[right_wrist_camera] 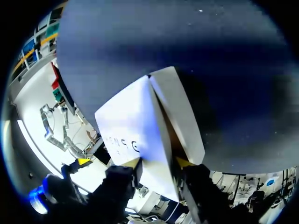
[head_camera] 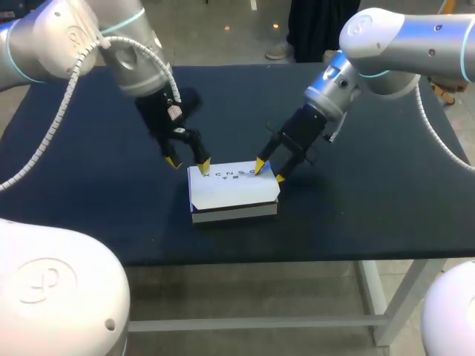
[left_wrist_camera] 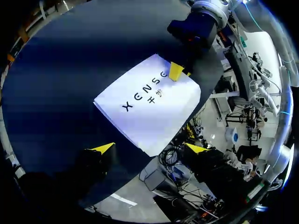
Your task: Assemble the packaging by folding the flat box into shape, placing the metal phone stand inside, and closing the box properly
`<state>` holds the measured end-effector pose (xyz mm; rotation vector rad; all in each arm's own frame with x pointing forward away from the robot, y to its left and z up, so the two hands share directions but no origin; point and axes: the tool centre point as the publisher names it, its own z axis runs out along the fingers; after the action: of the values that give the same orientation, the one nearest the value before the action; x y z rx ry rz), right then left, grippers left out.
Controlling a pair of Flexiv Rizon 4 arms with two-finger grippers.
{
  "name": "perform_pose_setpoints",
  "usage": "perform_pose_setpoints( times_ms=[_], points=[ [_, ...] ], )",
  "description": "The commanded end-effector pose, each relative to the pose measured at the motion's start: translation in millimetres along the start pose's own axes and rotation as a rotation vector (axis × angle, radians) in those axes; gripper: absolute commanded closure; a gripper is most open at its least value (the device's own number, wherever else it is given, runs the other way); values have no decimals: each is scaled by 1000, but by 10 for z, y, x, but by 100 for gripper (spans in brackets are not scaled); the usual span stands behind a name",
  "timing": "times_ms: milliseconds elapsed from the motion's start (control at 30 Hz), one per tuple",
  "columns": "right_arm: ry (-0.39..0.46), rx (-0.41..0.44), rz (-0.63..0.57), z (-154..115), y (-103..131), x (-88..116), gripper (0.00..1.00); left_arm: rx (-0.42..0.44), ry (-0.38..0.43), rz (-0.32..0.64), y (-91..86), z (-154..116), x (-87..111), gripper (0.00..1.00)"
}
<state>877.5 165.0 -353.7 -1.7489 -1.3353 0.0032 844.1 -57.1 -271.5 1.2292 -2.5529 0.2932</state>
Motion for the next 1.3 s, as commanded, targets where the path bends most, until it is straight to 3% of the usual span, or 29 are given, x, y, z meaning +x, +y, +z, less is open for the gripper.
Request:
perform_pose_setpoints(
  times_ms=[33, 133, 400, 900, 1133, 1300],
  points=[
    [0, 4, 0, 6, 35, -5, 53, -7, -138, 124, -46, 36, 71, 0],
    [0, 4, 0, 6, 35, -5, 53, 0, -224, 240, -23, 77, 57, 0],
    [0, 4, 0, 6, 35, -5, 54, -2, -308, 509, 88, 76, 132, 0],
    [0, 4, 0, 6, 35, -5, 55, 2, -302, 522, 96, 77, 133, 0],
    [0, 4, 0, 6, 35, -5, 55, -17, -327, 695, 65, 237, 132, 0],
    [0, 4, 0, 6, 35, -5, 55, -5, -318, 729, 36, 300, 131, 0]
  ],
)
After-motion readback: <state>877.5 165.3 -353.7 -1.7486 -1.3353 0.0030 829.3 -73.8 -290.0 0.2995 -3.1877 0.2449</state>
